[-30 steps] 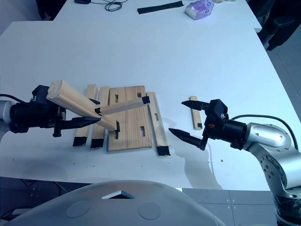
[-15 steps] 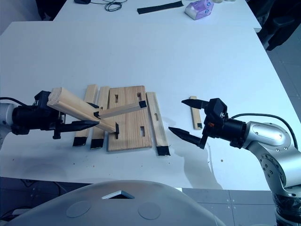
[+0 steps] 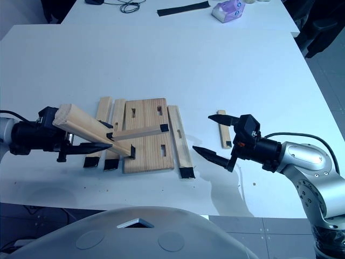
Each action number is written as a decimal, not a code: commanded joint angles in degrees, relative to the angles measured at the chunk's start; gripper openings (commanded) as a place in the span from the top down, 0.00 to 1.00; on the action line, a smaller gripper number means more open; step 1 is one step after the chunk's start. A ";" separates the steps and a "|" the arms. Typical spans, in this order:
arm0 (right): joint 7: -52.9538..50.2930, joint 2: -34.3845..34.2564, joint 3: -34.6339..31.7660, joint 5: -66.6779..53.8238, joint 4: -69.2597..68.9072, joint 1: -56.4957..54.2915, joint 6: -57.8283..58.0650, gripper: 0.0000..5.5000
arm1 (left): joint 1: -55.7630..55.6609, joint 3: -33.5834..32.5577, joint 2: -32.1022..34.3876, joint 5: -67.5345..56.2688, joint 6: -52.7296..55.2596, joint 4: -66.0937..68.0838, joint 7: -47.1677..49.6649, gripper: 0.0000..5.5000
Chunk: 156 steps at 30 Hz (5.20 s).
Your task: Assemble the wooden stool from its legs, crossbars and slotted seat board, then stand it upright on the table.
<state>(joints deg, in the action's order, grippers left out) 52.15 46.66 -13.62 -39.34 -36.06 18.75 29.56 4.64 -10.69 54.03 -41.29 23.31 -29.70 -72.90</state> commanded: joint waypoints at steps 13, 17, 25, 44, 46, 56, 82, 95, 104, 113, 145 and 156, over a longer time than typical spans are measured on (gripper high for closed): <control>-0.38 -0.08 -0.20 0.44 -0.34 -1.06 -0.42 0.02 | 4.40 0.86 2.96 2.94 -4.19 0.56 -4.10 0.62; -0.51 -0.23 -0.02 0.61 -0.37 -1.08 -0.59 0.02 | 4.70 0.89 3.55 2.88 -4.81 0.66 -4.58 0.62; -0.89 -0.71 0.01 0.95 -0.67 -0.58 -0.94 0.02 | 3.49 0.62 4.56 2.25 -4.29 0.79 -5.43 0.62; 0.08 -0.65 0.31 2.20 0.01 -1.07 -1.56 0.02 | 2.50 4.31 3.78 10.38 -8.28 3.53 1.41 0.62; 0.09 -0.71 0.52 2.35 0.18 -1.41 -1.58 0.02 | 2.98 4.84 3.87 11.16 -8.81 3.40 1.37 0.62; 1.06 -0.18 2.48 3.21 1.23 -3.90 -1.91 0.02 | 2.07 10.88 2.75 15.58 -10.94 5.33 2.56 0.62; 1.70 -0.51 5.67 4.23 0.92 -5.44 -1.40 0.02 | -12.43 25.50 1.30 18.91 -3.65 14.65 3.01 0.62; 1.46 -0.59 6.48 4.89 1.10 -5.29 -2.01 0.02 | -13.83 25.99 -2.05 19.88 -3.85 18.10 10.27 0.51; 1.13 -0.86 6.75 5.56 1.12 -4.87 -2.61 0.02 | -11.01 21.62 -2.37 18.58 -3.10 14.78 8.40 0.43; -0.68 -1.85 3.81 6.61 -1.88 2.14 -4.11 0.02 | -0.63 5.40 4.95 14.59 6.76 7.75 10.46 0.43; -4.26 -3.79 3.47 7.79 -4.49 6.77 -5.04 0.02 | 7.64 1.47 -13.29 13.41 50.78 -1.45 46.15 0.43; -5.07 -4.42 5.05 8.88 -4.09 5.82 -5.42 0.02 | 2.95 5.68 -12.97 15.81 44.06 5.63 45.97 0.43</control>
<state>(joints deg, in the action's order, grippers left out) 47.05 41.99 -8.90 -31.07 -40.12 25.63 24.57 5.75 -7.39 42.26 -25.84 67.03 -25.24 -26.79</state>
